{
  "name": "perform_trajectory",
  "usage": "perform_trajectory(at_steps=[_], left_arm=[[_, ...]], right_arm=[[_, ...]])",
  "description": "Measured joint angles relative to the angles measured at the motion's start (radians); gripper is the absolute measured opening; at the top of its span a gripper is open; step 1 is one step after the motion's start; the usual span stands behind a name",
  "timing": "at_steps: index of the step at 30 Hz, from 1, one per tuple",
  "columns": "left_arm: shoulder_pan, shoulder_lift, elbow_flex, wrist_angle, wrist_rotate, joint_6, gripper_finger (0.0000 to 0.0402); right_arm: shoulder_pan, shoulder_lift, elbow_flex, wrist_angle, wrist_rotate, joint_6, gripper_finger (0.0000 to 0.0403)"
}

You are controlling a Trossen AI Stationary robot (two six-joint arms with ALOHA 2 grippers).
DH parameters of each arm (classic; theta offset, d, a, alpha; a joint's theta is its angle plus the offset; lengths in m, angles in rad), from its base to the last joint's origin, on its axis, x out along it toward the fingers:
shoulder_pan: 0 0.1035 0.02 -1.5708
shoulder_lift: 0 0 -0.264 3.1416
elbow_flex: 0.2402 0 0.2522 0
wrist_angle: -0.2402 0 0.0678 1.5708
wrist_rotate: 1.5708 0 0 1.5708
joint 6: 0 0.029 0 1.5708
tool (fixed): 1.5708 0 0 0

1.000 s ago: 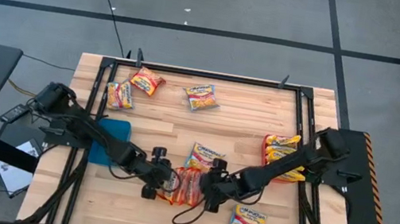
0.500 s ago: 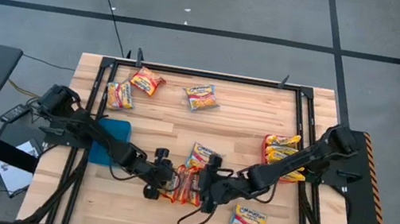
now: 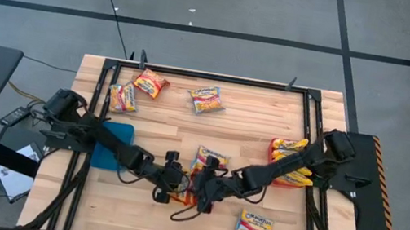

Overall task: Sort Maruchan noodles
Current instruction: Put the red noodle pack into the yellow bin

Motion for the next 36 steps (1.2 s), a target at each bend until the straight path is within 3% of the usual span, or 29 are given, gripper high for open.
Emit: perform_trajectory(at_steps=[13, 20, 24, 28, 31, 36], left_arm=[[0.01, 0.002, -0.001, 0.053, 0.007, 0.013, 0.016], [0.009, 0.002, -0.001, 0.053, 0.003, 0.008, 0.016], [0.009, 0.002, -0.001, 0.05, 0.003, 0.009, 0.016], [0.01, 0.002, -0.001, 0.051, 0.001, 0.01, 0.016], [0.015, 0.015, 0.0, 0.074, -0.001, 0.012, 0.016], [0.02, 0.045, 0.004, 0.134, -0.014, 0.018, 0.016]], right_arm=[[-0.036, 0.002, -0.001, 0.145, 0.008, -0.076, 0.0241], [-0.036, 0.0, -0.001, 0.127, 0.008, -0.086, 0.0241], [-0.013, -0.059, -0.002, 0.055, -0.003, -0.095, 0.0241], [0.005, -0.108, 0.0, -0.073, -0.023, -0.003, 0.0241], [0.007, -0.094, -0.002, -0.129, -0.06, 0.057, 0.0241], [0.003, -0.028, -0.002, -0.062, -0.071, 0.062, 0.0241]])
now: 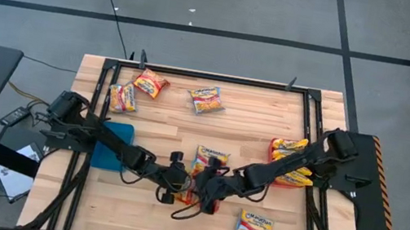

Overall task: Sort Maruchan noodles
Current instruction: Put the red noodle pack into the yellow bin

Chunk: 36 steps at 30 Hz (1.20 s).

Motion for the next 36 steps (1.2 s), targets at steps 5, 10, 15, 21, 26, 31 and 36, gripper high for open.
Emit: perform_trajectory(at_steps=[5, 10, 15, 21, 26, 31, 36], left_arm=[[0.0, 0.0, -0.002, 0.009, 0.007, 0.011, 0.0161], [0.001, 0.0, -0.001, 0.005, 0.042, 0.03, 0.0182], [0.0, -0.016, -0.002, -0.027, 0.066, 0.066, 0.0232], [0.0, -0.042, -0.002, -0.106, 0.08, 0.068, 0.027], [0.0, -0.068, -0.005, -0.133, 0.085, 0.068, 0.0272], [0.005, -0.078, -0.005, -0.159, 0.117, 0.066, 0.0273], [0.006, -0.084, -0.002, -0.199, 0.119, 0.052, 0.0273]], right_arm=[[-0.01, 0.016, 0.0, 0.069, 0.024, -0.055, 0.0241], [-0.023, 0.016, 0.0, 0.097, 0.047, -0.087, 0.0241], [-0.025, 0.016, 0.0, 0.09, 0.047, -0.088, 0.0241], [-0.025, 0.016, 0.0, 0.093, 0.047, -0.089, 0.0241], [-0.025, 0.002, 0.0, 0.098, 0.05, -0.103, 0.0241], [-0.024, -0.01, 0.0, 0.104, 0.051, -0.1, 0.0241], [-0.011, -0.015, 0.0, 0.091, 0.051, -0.089, 0.0241]])
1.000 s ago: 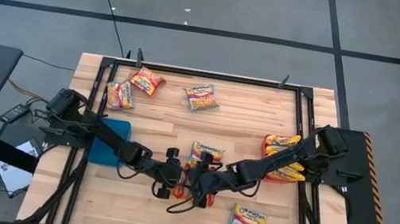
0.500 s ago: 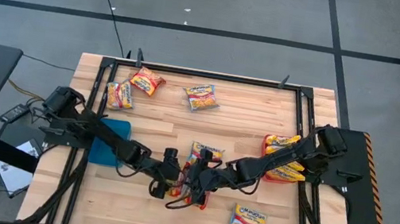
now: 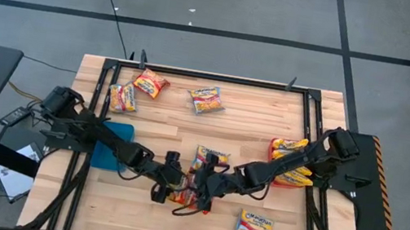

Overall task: Sort Maruchan noodles
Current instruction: Put the red noodle pack into the yellow bin

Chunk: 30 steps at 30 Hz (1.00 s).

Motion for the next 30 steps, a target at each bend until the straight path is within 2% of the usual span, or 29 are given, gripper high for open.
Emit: perform_trajectory(at_steps=[8, 11, 17, 21, 30], left_arm=[[0.004, -0.012, -0.001, -0.028, 0.004, -0.002, 0.0273], [0.011, -0.013, -0.001, -0.027, 0.005, -0.01, 0.0273], [0.029, -0.014, -0.003, 0.002, -0.022, -0.013, 0.0273], [0.039, -0.013, -0.002, 0.015, -0.03, -0.012, 0.0273], [0.047, -0.008, -0.001, 0.034, -0.046, -0.028, 0.0273]], right_arm=[[0.013, 0.0, 0.0, 0.014, -0.02, 0.019, 0.0241], [0.013, 0.0, 0.0, 0.07, -0.028, 0.003, 0.0241], [-0.009, 0.043, -0.001, 0.224, 0.051, -0.037, 0.024], [-0.035, 0.094, 0.002, 0.274, 0.041, -0.009, 0.024], [-0.055, 0.133, 0.0, 0.195, 0.005, 0.042, 0.024]])
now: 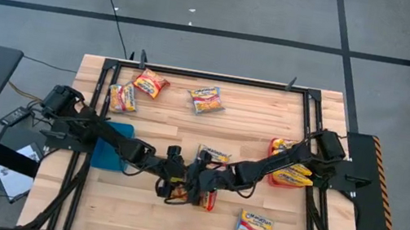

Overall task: Sort Maruchan noodles
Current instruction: Put the red noodle pack into the yellow bin

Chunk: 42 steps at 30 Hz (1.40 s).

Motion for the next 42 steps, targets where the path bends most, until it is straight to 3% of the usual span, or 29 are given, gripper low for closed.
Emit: perform_trajectory(at_steps=[12, 19, 25, 30, 33, 42], left_arm=[[0.003, -0.027, 0.005, -0.072, -0.016, 0.043, 0.0273], [0.003, -0.137, 0.103, -0.454, -0.042, 0.038, 0.0272], [0.032, -0.265, 0.163, -0.729, -0.199, 0.005, 0.0272], [0.189, -0.33, 0.162, -0.885, -0.262, -0.092, 0.0269], [0.319, -0.329, 0.158, -0.908, -0.279, -0.045, 0.0261], [0.706, -0.318, -0.054, -0.728, -0.298, 0.579, 0.0229]], right_arm=[[0.001, -0.012, 0.001, -0.152, -0.032, 0.074, 0.024], [0.001, -0.025, 0.0, -0.168, -0.032, 0.064, 0.024], [0.007, -0.069, -0.002, -0.185, -0.025, 0.05, 0.024], [0.037, -0.137, -0.002, -0.198, 0.021, -0.009, 0.024], [0.064, -0.189, -0.002, -0.217, 0.073, -0.028, 0.024], [0.212, -0.276, -0.001, -0.324, 0.215, 0.003, 0.024]])
